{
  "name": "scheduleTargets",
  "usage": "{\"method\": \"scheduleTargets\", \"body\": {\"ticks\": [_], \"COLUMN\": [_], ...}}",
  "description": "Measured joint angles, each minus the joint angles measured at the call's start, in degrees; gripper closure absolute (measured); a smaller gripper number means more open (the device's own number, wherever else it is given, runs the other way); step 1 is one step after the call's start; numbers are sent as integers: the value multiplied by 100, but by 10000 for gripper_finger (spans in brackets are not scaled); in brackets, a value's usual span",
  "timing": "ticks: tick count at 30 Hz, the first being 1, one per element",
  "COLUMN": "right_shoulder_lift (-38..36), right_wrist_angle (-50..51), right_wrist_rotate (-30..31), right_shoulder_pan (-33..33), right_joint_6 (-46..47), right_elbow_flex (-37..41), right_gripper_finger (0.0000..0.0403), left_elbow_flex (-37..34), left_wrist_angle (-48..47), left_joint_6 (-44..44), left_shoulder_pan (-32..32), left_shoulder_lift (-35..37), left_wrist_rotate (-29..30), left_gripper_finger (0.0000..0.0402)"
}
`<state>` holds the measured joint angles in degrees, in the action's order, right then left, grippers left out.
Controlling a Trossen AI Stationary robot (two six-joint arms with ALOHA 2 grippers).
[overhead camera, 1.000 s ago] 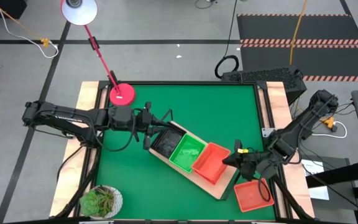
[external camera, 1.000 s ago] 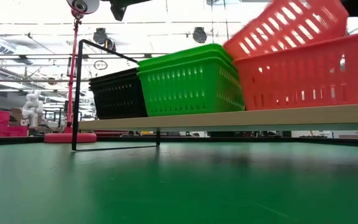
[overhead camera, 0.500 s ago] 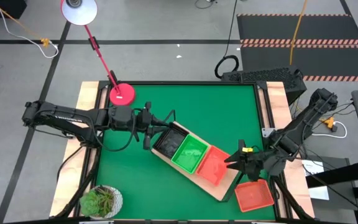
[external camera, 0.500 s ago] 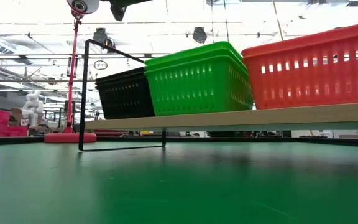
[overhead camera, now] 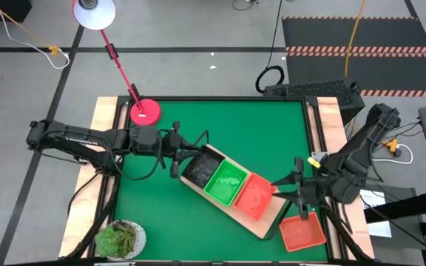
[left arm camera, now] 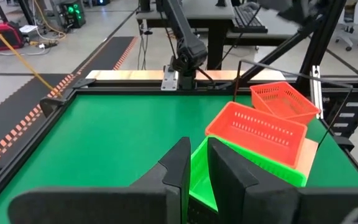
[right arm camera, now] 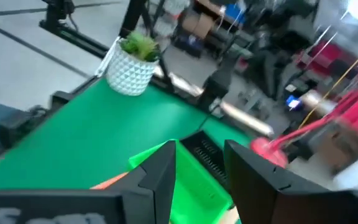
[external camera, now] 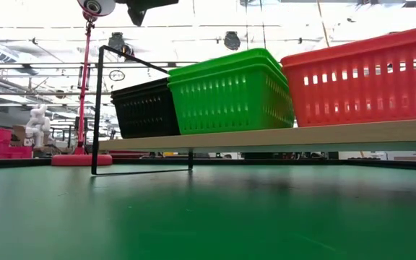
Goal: Stack baskets on shelf by color
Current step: Stack the orange bin on the orange bin on the shelf
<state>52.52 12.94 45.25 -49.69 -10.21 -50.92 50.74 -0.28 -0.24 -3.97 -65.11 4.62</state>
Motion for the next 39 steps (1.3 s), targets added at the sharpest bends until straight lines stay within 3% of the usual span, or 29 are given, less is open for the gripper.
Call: {"method": "scheduleTargets", "body": {"ticks": [7, 13, 18, 21, 23, 32, 39], "right_shoulder_lift": [1289, 2486, 2965, 3071, 3161, 3924, 4385], "right_wrist_angle": [2706, 4531, 4702, 4693, 4696, 4841, 4896], "right_wrist_rotate": [-293, -1932, -3530, -4139, -4182, -3256, -3582], "right_shoulder_pan": [-385, -593, -692, -794, -976, -1800, -1913], "right_joint_6": [2778, 4652, 5816, 6527, 6884, 8589, 8819], "right_elbow_flex": [-1991, -3454, -3773, -3809, -3803, -3561, -3314], "right_gripper_finger": [275, 275, 275, 275, 275, 269, 232], "left_elbow_flex": [0, 0, 0, 0, 0, 2, 6], "left_wrist_angle": [-87, -85, -216, -299, -291, -591, -1848], "left_joint_6": [1, -50, -307, -306, -305, -158, 13], "left_shoulder_pan": [0, 0, -20, -48, -68, -66, 78], "left_shoulder_lift": [-2, -1, -1, -2, -2, 12, 236], "left_wrist_rotate": [0, 0, 1, 1, 2, 85, 1510], "left_gripper_finger": [344, 344, 344, 344, 344, 344, 344]}}
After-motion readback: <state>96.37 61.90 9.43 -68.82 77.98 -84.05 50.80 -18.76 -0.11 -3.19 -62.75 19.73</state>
